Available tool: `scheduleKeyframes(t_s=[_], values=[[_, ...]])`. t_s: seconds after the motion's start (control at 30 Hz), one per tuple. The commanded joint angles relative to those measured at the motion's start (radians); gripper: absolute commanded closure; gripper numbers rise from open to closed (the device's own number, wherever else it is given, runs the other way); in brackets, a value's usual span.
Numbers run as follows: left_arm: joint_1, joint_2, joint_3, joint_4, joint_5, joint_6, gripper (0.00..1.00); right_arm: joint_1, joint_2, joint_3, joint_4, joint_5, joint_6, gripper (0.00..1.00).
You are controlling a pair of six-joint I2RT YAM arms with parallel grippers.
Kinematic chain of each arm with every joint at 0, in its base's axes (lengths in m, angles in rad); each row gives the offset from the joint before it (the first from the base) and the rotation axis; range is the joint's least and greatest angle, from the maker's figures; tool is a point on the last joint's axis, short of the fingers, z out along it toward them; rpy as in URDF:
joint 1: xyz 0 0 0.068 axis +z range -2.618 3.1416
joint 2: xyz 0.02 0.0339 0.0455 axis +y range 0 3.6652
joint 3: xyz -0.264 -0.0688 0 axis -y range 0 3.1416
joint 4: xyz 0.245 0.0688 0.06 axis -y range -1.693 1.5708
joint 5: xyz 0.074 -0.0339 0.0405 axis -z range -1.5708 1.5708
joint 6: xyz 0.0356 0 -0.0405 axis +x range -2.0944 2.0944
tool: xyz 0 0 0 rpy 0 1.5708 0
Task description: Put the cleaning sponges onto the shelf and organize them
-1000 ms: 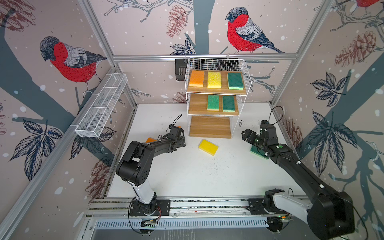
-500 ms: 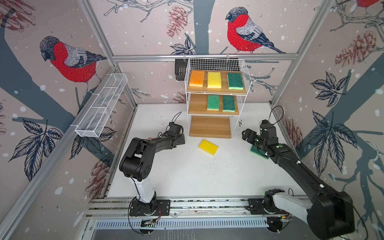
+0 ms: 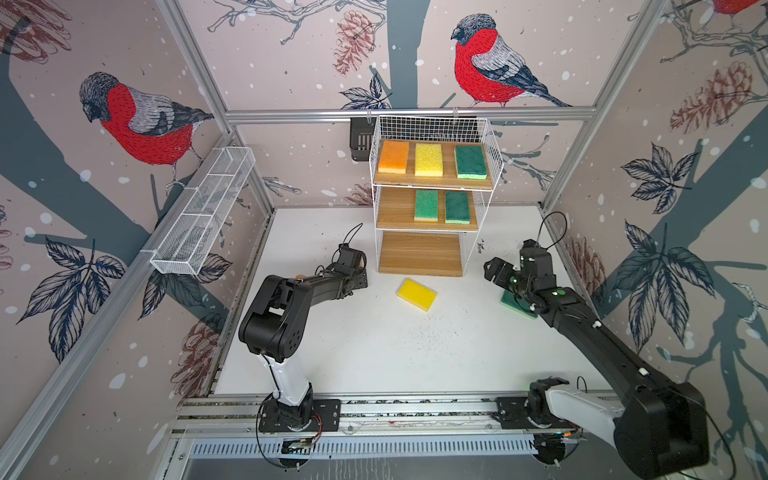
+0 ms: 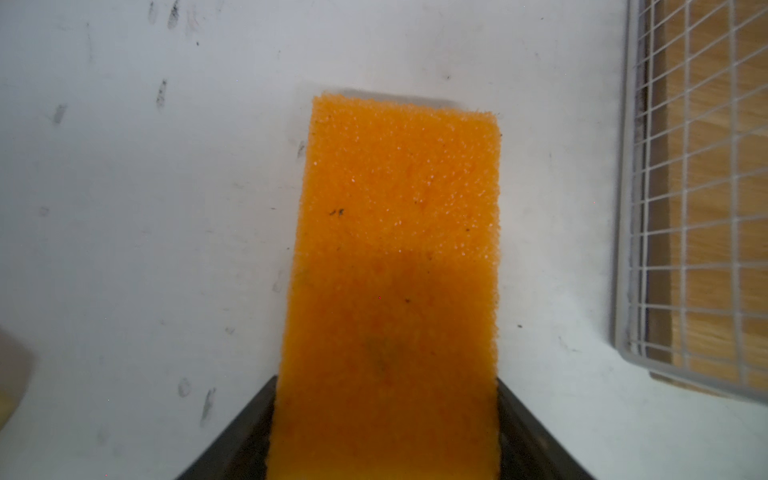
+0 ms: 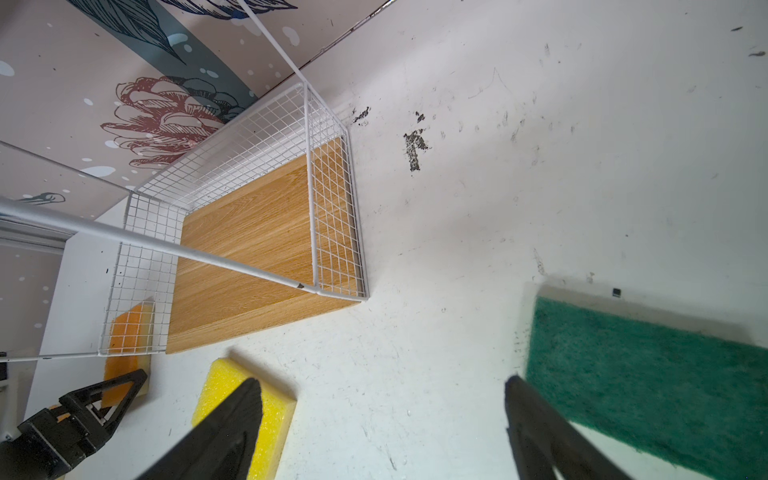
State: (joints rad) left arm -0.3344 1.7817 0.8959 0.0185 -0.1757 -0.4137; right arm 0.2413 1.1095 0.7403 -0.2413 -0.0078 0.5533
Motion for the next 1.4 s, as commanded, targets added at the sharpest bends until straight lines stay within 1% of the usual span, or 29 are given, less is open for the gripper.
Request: scheduleKeyframes(t_s=[0.0, 0.1, 0.23, 0.5, 0.7, 0.8, 0.9, 1.0, 1.13, 1.37], values=[[0.003, -0.005, -0.009, -0.031, 0.059, -0.019, 0.30, -0.002, -0.007, 0.001, 0.008, 0.001, 0.004, 0.09], [0.003, -0.022, -0.021, -0.031, 0.056, -0.025, 0.33, -0.002, -0.019, -0.004, 0.003, 0.003, 0.001, 0.09], [0.003, -0.058, -0.039, -0.044, 0.053, -0.032, 0.34, -0.002, -0.038, -0.009, -0.008, 0.008, -0.002, 0.09], [0.002, -0.185, -0.103, -0.098, 0.056, -0.040, 0.35, -0.002, -0.087, -0.019, -0.020, -0.001, 0.005, 0.09], [0.001, -0.328, -0.182, -0.148, 0.097, -0.054, 0.35, -0.002, -0.133, -0.028, -0.039, -0.017, 0.013, 0.09], [0.000, -0.407, -0.222, -0.162, 0.143, -0.067, 0.35, -0.002, -0.162, -0.041, -0.035, -0.014, 0.019, 0.09], [-0.010, -0.490, -0.254, -0.185, 0.156, -0.081, 0.35, -0.002, -0.192, -0.054, -0.027, -0.015, 0.026, 0.09], [-0.030, -0.565, -0.258, -0.230, 0.152, -0.082, 0.35, 0.000, -0.210, -0.057, -0.032, -0.015, 0.029, 0.09], [-0.064, -0.649, -0.233, -0.317, 0.105, -0.093, 0.35, 0.001, -0.234, -0.062, -0.033, -0.023, 0.042, 0.09], [-0.126, -0.764, -0.180, -0.417, 0.096, -0.098, 0.35, 0.002, -0.281, -0.072, -0.042, -0.029, 0.053, 0.09]])
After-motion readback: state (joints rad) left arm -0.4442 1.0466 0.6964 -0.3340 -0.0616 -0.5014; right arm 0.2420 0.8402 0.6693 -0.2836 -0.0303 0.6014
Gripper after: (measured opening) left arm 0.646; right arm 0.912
